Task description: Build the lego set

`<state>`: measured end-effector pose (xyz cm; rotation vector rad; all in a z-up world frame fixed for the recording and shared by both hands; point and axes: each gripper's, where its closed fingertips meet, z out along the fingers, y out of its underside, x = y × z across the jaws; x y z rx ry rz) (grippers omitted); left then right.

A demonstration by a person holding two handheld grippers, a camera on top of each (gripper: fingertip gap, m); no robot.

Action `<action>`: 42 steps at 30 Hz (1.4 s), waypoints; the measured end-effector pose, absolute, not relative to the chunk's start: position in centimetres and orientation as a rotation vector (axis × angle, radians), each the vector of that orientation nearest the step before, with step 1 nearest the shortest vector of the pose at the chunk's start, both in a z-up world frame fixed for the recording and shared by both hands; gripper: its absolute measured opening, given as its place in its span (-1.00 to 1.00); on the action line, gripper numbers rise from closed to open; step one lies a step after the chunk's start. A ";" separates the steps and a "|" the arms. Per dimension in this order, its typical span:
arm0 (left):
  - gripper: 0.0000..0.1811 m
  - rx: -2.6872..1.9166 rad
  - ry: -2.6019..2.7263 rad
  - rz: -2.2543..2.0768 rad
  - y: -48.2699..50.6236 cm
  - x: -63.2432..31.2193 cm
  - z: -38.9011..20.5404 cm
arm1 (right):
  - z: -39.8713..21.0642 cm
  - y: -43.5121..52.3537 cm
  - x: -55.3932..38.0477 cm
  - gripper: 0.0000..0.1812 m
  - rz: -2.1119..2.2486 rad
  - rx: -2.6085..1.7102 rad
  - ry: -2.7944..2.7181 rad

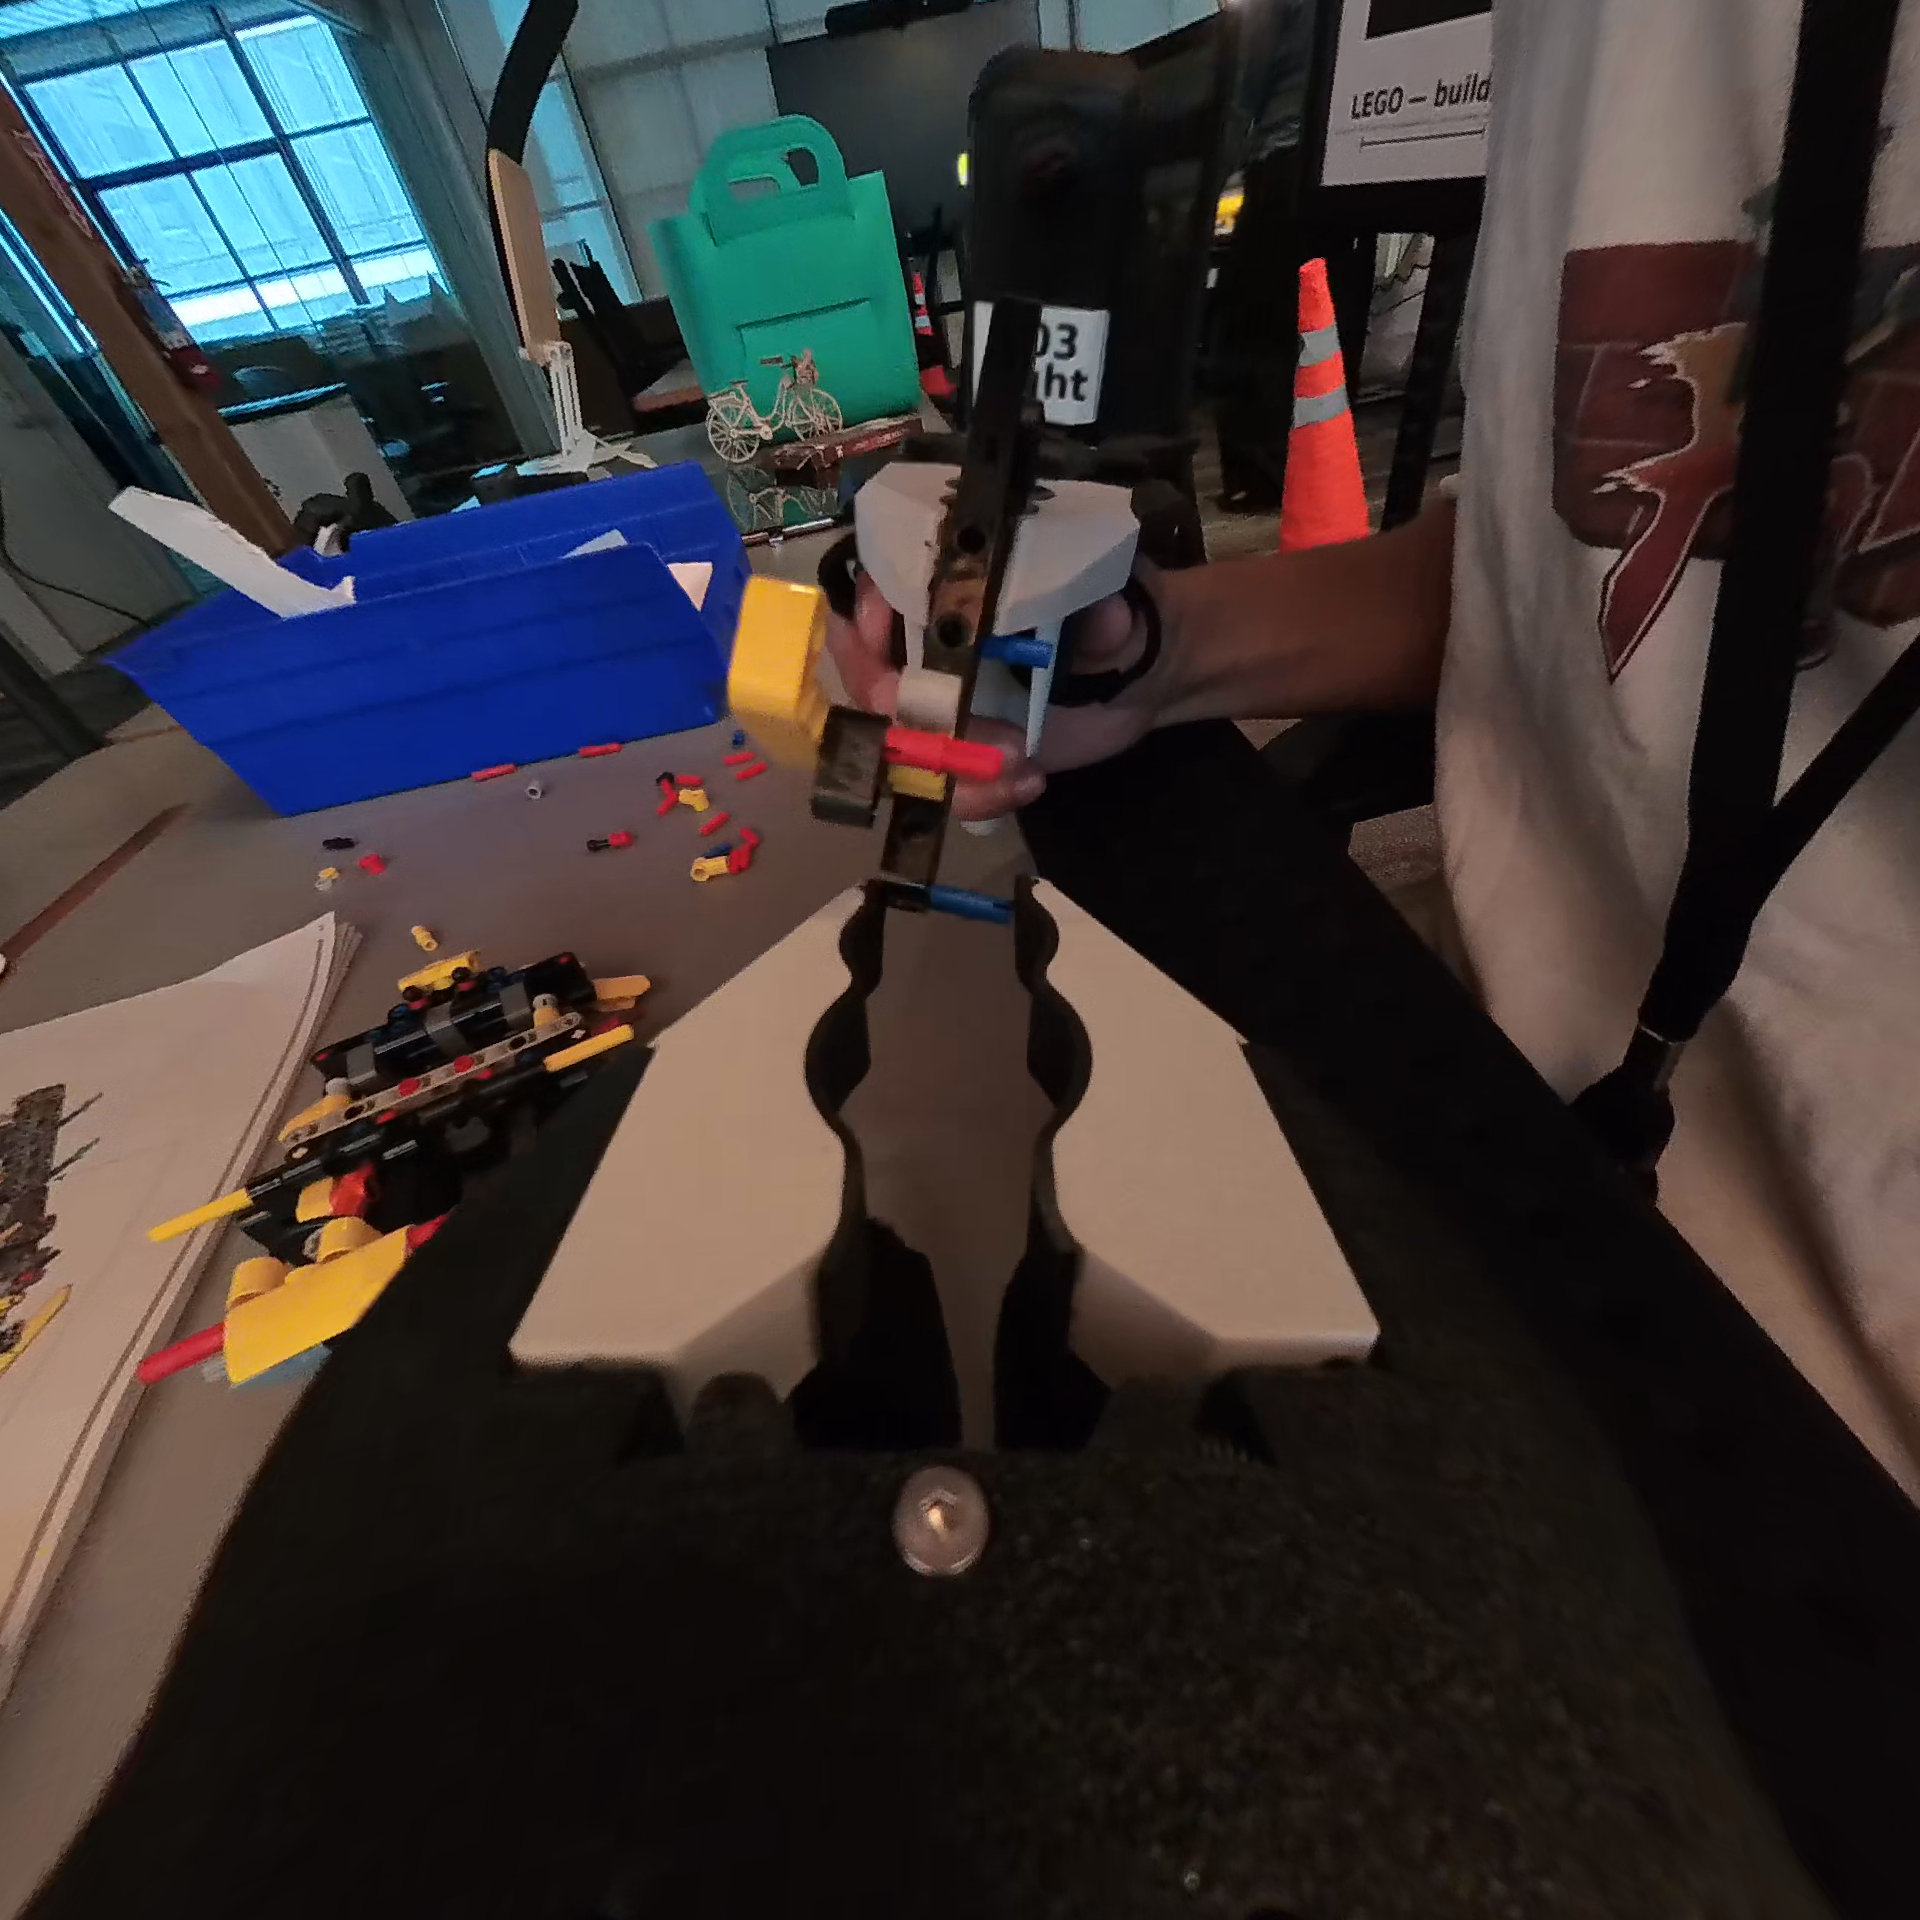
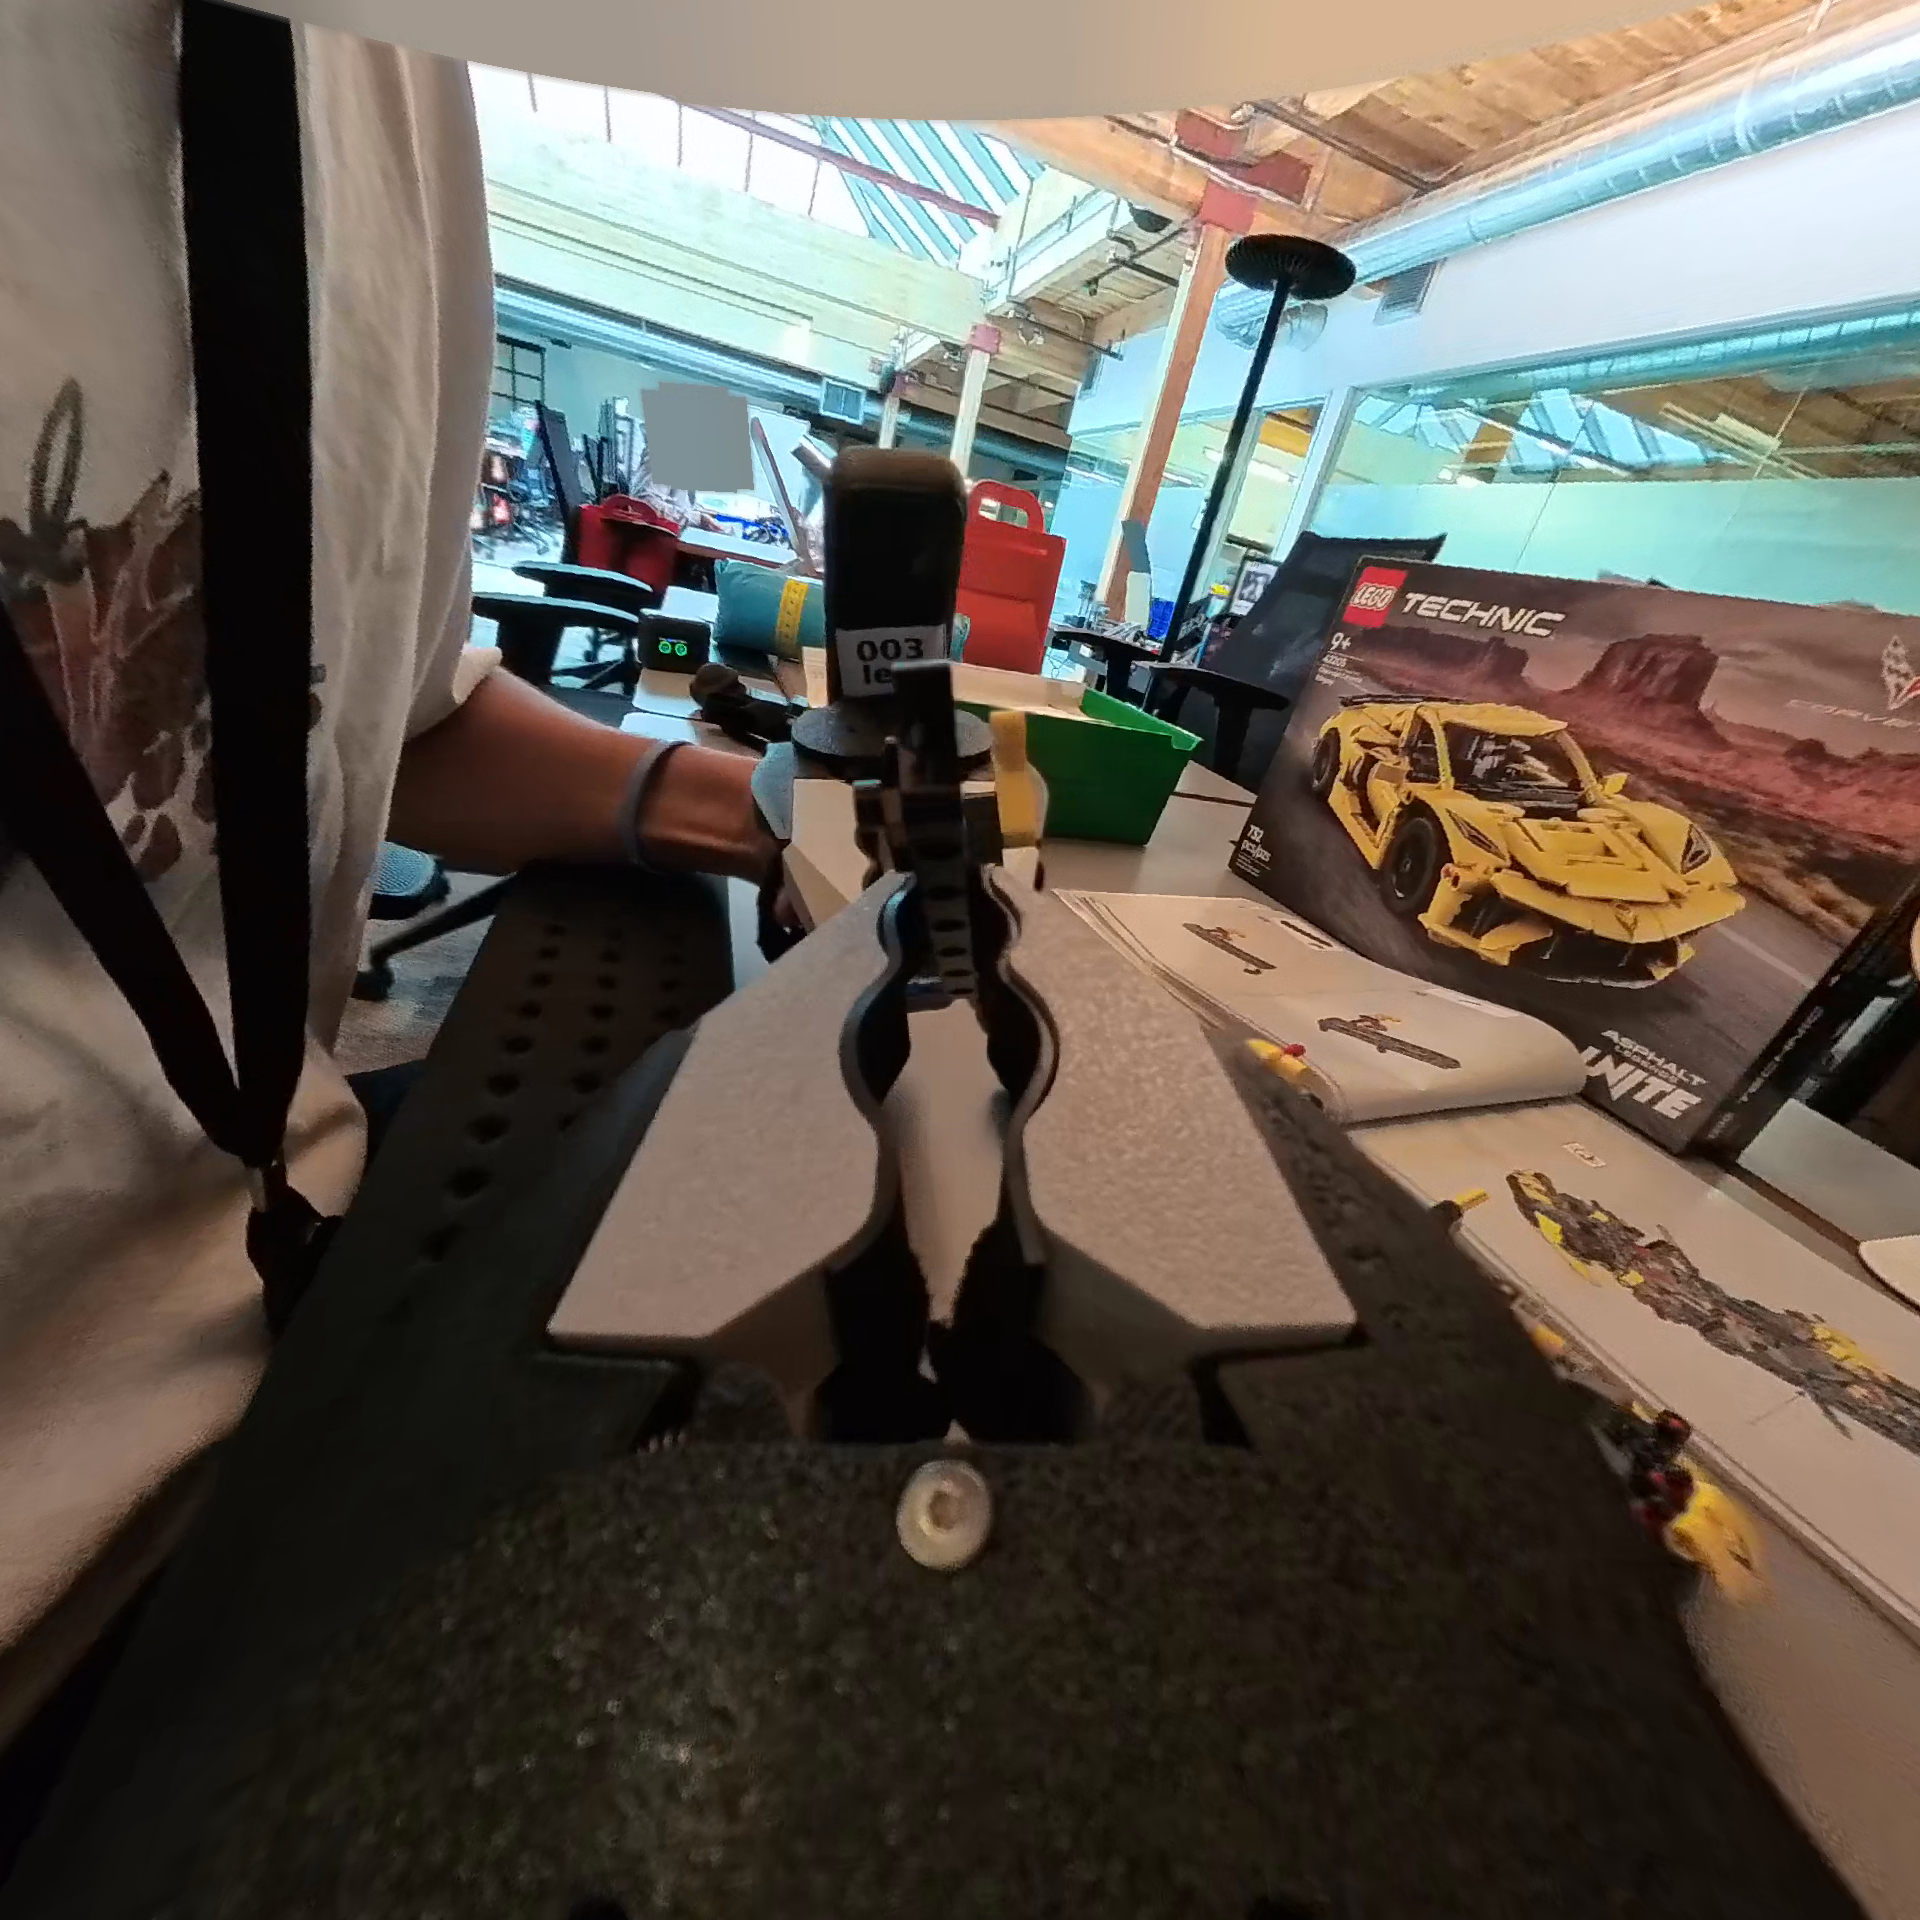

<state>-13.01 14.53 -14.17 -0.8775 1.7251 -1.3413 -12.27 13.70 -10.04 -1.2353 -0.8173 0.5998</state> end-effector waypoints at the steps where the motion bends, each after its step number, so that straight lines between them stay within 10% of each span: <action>1: -0.73 -0.895 1.732 -1.333 14.7 -12.9 -14.3 | -10.2 13.8 -12.2 -0.91 0.608 -1.245 -0.811; 42: -0.74 -1.018 1.808 -1.277 15.3 -13.0 -16.0 | -12.5 14.8 -11.7 -0.88 0.668 -1.428 -0.790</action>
